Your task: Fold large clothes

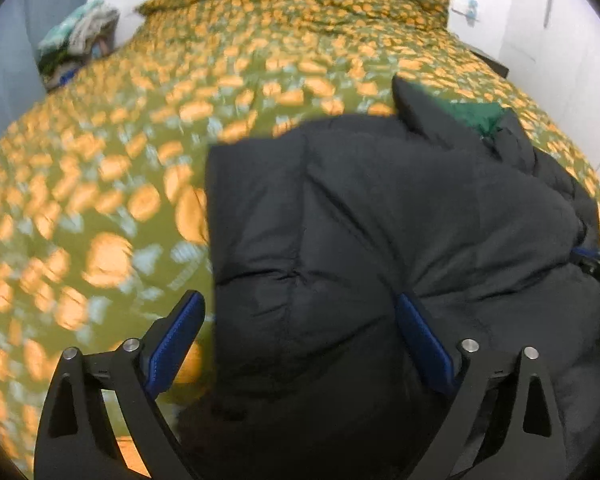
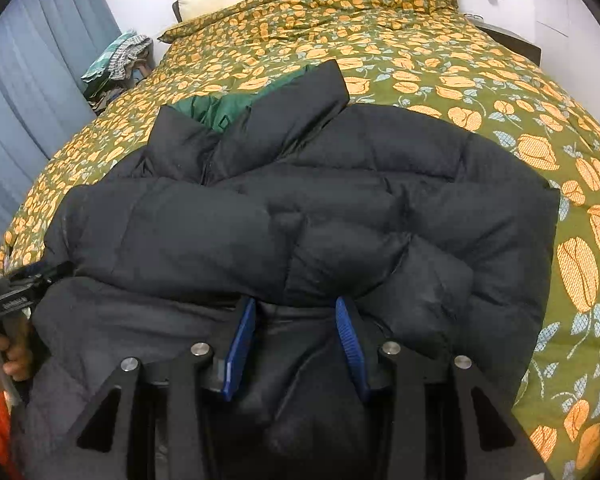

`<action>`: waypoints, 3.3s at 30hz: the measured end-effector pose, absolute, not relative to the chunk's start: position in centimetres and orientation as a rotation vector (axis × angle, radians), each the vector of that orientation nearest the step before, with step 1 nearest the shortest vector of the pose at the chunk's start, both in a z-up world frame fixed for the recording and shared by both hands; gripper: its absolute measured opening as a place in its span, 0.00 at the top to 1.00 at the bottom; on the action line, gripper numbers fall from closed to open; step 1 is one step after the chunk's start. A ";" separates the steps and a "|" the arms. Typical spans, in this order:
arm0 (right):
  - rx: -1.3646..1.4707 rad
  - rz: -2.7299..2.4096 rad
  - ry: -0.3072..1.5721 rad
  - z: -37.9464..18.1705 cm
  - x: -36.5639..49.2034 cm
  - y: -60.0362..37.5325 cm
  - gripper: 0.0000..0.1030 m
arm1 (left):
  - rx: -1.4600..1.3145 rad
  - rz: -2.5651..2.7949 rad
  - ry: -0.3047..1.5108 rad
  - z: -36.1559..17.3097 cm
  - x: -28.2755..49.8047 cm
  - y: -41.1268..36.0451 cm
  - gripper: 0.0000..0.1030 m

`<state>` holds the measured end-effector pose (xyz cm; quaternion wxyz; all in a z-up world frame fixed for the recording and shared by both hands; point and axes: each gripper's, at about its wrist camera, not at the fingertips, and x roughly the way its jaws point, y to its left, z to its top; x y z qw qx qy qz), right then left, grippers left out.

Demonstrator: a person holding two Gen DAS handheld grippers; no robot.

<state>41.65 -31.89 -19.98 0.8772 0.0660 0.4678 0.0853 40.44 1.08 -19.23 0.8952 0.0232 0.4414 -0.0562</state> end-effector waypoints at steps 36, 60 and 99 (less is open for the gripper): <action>0.095 0.149 0.912 -21.2 41.0 -31.7 0.60 | -0.115 -0.148 0.965 -23.4 40.4 2.9 0.00; -0.061 0.142 0.893 -8.5 23.2 -28.0 0.22 | 0.090 -0.023 0.711 -5.4 22.9 3.3 0.01; -0.278 -0.212 0.696 2.3 9.2 -21.8 0.22 | 0.095 -0.043 0.735 -3.0 14.2 2.5 0.00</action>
